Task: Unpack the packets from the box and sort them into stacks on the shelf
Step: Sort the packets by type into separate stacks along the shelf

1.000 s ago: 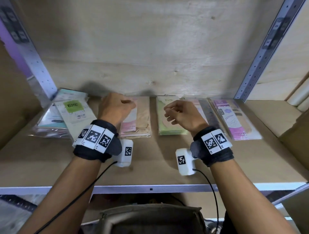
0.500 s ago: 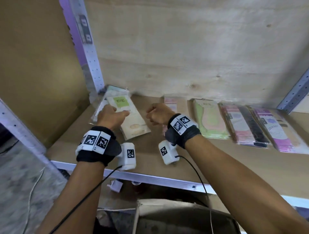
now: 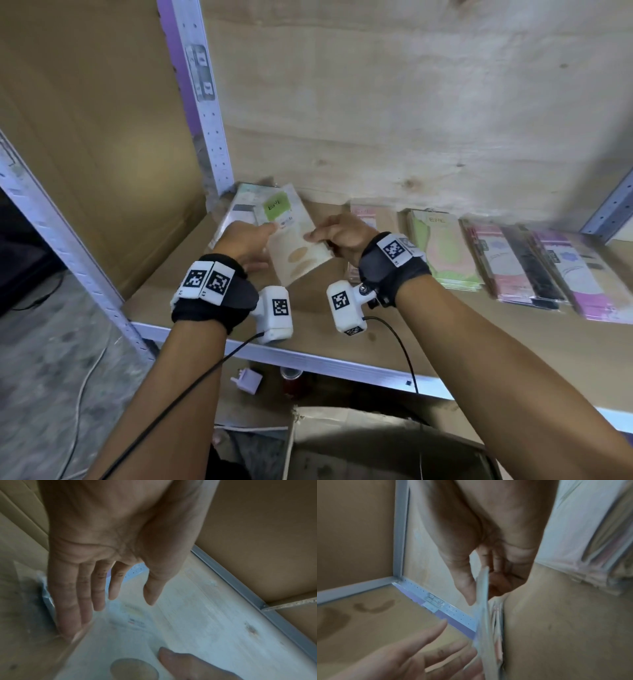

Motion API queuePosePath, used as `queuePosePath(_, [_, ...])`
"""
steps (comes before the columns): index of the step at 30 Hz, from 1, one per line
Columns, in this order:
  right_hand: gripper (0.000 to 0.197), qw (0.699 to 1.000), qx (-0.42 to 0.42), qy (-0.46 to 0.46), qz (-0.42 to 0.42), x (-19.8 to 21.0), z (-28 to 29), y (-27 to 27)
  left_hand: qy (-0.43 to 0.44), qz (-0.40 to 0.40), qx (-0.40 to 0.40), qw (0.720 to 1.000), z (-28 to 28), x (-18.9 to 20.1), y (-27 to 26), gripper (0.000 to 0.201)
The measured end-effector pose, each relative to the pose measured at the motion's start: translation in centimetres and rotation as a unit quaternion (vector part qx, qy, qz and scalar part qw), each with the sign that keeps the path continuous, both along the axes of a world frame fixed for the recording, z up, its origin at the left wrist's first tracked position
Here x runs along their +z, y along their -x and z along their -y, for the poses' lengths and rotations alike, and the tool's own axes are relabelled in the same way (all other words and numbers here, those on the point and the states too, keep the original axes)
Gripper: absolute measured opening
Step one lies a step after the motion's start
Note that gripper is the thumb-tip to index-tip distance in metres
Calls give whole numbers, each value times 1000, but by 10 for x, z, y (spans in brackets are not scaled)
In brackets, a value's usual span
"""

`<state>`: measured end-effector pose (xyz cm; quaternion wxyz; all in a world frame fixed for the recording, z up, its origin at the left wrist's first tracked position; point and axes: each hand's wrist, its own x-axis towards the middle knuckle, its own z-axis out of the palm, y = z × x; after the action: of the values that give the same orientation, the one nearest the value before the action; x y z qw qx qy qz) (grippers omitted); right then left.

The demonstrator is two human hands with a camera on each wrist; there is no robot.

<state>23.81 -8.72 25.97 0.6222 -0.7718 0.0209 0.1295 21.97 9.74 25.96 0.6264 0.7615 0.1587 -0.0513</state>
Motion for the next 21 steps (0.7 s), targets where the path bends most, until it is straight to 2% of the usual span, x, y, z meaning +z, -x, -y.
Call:
queuePosePath(2, [8,998,7,-44,45,12,9,13,60,19,-8,998,7,9,3,30])
queuePosePath(5, [15,990,-1,-27,139,31,25,32,137,35,-32,989,21,27,7,37])
queuePosePath(9, [19,968,7,63,242,49,47,57,257,71,-71,961,42,41,11,60])
queuePosePath(11, [19,952,6,118,281,51,60,67,304,96,-81,944,56,43,14,56])
queuePosePath(13, [21,935,-2,177,308,50,74,75,323,108,-93,936,69,39,16,44])
queuePosePath(16, [27,923,13,248,293,43,100,81,327,111,-110,932,87,30,17,30])
queuePosePath(18, [30,929,8,247,274,37,120,84,304,115,-120,938,98,25,17,25])
queuePosePath(21, [34,932,-75,229,271,25,154,85,277,119,-128,945,115,19,13,19])
